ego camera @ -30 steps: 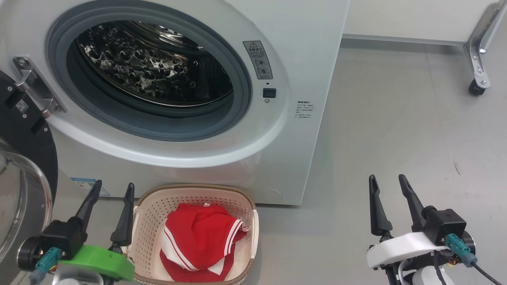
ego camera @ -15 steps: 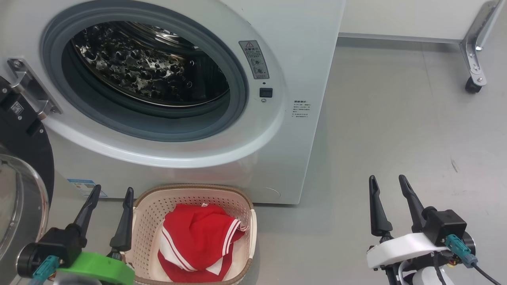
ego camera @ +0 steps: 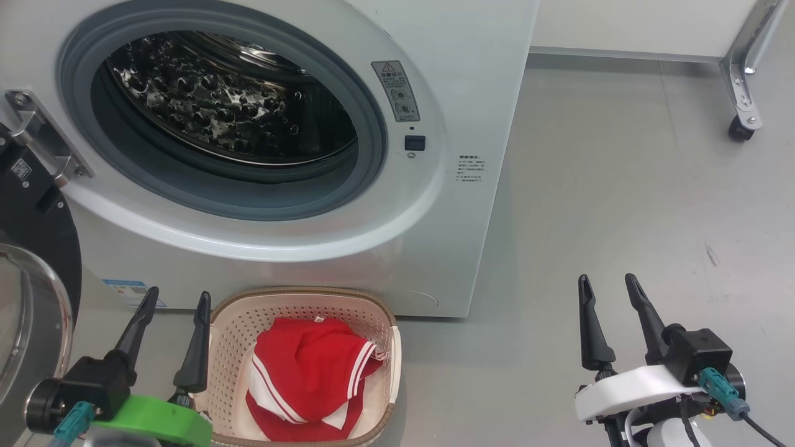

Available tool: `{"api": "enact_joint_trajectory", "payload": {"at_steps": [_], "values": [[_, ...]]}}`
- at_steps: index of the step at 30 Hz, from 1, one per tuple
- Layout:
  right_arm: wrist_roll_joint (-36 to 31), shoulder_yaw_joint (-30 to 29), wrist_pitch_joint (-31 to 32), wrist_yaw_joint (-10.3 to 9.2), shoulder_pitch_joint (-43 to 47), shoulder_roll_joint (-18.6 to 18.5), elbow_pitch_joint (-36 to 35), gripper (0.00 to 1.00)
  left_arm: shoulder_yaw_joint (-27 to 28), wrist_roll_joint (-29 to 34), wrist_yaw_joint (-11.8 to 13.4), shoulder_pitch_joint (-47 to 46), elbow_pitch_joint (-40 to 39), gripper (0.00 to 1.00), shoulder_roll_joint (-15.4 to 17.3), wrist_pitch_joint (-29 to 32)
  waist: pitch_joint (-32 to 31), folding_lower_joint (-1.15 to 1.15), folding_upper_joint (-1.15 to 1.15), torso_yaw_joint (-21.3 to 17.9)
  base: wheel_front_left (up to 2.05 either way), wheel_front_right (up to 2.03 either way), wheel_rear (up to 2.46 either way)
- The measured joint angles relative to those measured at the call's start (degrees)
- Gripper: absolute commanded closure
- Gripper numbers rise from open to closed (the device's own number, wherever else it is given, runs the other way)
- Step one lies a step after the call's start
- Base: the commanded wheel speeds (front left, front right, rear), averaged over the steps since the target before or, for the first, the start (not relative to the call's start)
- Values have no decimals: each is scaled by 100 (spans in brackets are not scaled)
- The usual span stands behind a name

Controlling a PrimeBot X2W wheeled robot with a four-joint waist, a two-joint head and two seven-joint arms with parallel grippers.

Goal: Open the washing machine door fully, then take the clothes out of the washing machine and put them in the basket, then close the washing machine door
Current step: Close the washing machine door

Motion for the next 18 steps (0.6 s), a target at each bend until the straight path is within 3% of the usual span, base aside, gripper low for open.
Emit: {"api": "enact_joint_trajectory", "payload": {"at_steps": [18], "values": [[0,0,0,4,0,0,0,0,56,90,-7,10,-100,0,-92,0,9,0,0,-3,0,0,0]]}}
